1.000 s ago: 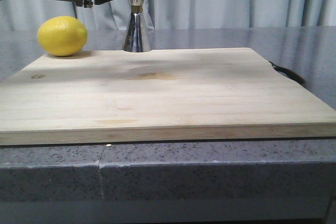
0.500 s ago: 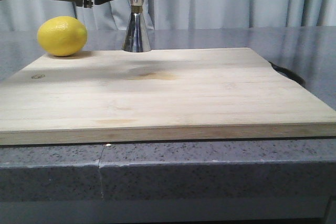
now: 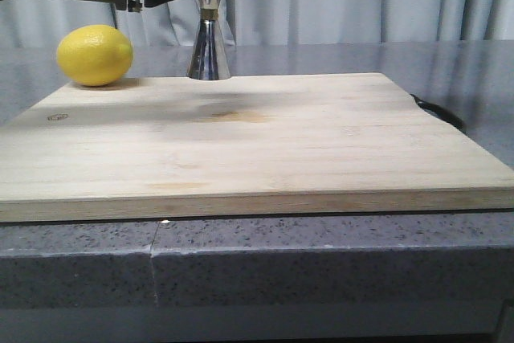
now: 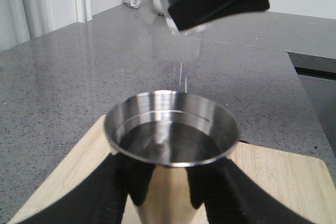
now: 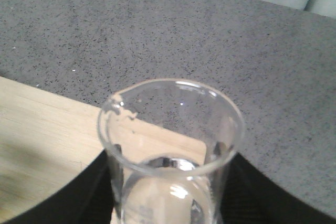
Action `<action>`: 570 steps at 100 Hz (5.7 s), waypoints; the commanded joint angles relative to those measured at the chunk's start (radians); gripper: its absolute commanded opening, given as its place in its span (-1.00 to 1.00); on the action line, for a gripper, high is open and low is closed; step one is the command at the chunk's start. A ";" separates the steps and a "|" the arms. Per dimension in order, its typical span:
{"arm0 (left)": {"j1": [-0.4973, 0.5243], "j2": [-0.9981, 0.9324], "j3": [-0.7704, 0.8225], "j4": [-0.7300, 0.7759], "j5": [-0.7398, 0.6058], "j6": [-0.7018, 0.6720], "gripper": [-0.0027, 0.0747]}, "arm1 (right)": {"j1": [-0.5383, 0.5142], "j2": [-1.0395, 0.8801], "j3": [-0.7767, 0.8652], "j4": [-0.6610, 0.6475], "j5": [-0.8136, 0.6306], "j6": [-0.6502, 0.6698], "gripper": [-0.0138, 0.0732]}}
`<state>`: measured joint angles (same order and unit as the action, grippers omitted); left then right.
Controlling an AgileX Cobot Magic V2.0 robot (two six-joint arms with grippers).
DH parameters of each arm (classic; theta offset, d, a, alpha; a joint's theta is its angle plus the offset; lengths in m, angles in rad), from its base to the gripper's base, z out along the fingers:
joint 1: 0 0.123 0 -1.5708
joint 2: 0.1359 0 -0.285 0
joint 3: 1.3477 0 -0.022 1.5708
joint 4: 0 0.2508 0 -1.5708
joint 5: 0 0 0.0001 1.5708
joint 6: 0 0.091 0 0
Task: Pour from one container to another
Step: 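Tilt the beaker with the right gripper, pouring liquid into the jigger, then lower the beaker back onto the board with the right gripper, then open the right gripper and withdraw it from the beaker, then lower the jigger onto the board with the left gripper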
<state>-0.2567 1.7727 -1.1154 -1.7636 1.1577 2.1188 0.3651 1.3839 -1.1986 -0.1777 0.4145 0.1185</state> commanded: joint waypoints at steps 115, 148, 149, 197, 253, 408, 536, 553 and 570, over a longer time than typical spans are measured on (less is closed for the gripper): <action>-0.008 -0.039 -0.031 -0.100 0.087 -0.008 -0.32 | -0.038 0.235 0.447 0.022 -1.082 -0.074 -0.01; -0.008 -0.039 -0.031 -0.100 0.087 -0.008 -0.32 | -0.038 0.252 0.447 0.022 -1.080 -0.074 0.01; -0.008 -0.039 -0.031 -0.100 0.087 -0.008 -0.32 | -0.038 0.252 0.447 0.022 -1.080 -0.074 0.02; -0.008 -0.039 -0.031 -0.100 0.087 -0.008 -0.32 | -0.037 0.067 0.447 0.022 -0.685 -0.013 0.71; -0.008 -0.039 -0.031 -0.100 0.087 -0.008 -0.32 | -0.037 -0.457 0.447 0.053 0.020 -0.010 0.71; -0.014 -0.036 -0.031 -0.098 0.099 0.029 -0.32 | -0.037 -0.649 0.447 0.058 0.098 -0.016 0.71; -0.016 0.033 -0.029 -0.050 0.099 0.019 -0.30 | -0.037 -0.649 0.447 0.027 0.088 -0.016 0.71; -0.016 0.033 -0.029 -0.046 0.099 0.019 -0.30 | -0.037 -0.649 0.447 0.027 0.088 -0.016 0.71; -0.016 0.033 -0.029 -0.031 0.099 0.019 -0.30 | -0.037 -0.649 0.447 0.027 0.086 -0.016 0.71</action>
<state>-0.2654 1.8495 -1.1154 -1.7442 1.1564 2.1446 0.3332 0.7416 -0.7279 -0.1323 0.5761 0.1085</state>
